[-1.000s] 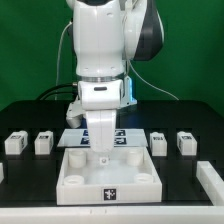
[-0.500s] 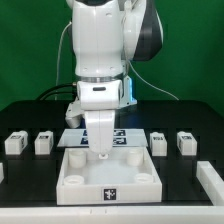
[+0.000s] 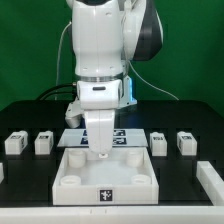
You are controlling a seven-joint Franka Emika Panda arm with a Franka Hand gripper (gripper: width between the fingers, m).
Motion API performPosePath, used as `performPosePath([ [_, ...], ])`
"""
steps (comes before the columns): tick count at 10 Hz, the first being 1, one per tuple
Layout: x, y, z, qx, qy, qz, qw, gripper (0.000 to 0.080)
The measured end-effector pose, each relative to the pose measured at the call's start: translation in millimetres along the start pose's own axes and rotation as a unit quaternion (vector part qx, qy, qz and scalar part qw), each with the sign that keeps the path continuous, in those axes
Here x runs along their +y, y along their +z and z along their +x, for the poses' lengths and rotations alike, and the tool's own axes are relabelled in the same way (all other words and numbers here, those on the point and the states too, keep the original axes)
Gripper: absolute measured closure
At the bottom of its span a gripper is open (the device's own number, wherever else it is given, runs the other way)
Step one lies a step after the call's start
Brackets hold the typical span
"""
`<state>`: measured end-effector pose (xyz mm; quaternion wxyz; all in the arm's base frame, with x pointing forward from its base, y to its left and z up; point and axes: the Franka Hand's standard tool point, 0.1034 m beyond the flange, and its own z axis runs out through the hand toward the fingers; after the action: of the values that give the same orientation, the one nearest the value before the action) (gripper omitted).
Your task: Assemble one leg
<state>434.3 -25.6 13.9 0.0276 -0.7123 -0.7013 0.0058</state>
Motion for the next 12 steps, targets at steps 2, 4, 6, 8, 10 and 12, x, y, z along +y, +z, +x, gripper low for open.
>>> performPosePath([
  [2,0.0,0.0,0.0,0.0,0.0,0.0,1.0,0.0741],
  [4,10.7,-0.9,15.8,0.004,0.002,-0.005,1.0,0.0741],
  [6,25.1,-0.8,37.9,0.012,0.007,-0.012,1.0,0.0741],
  [8,38.3,-1.5,63.8,0.022,0.005,-0.019,1.0,0.0741],
  [10,48.7,0.2,82.1,0.028,0.011,-0.024,0.999,0.0741],
  [12,54.3,0.2,85.8,0.031,0.007,-0.03,0.999,0.0741],
])
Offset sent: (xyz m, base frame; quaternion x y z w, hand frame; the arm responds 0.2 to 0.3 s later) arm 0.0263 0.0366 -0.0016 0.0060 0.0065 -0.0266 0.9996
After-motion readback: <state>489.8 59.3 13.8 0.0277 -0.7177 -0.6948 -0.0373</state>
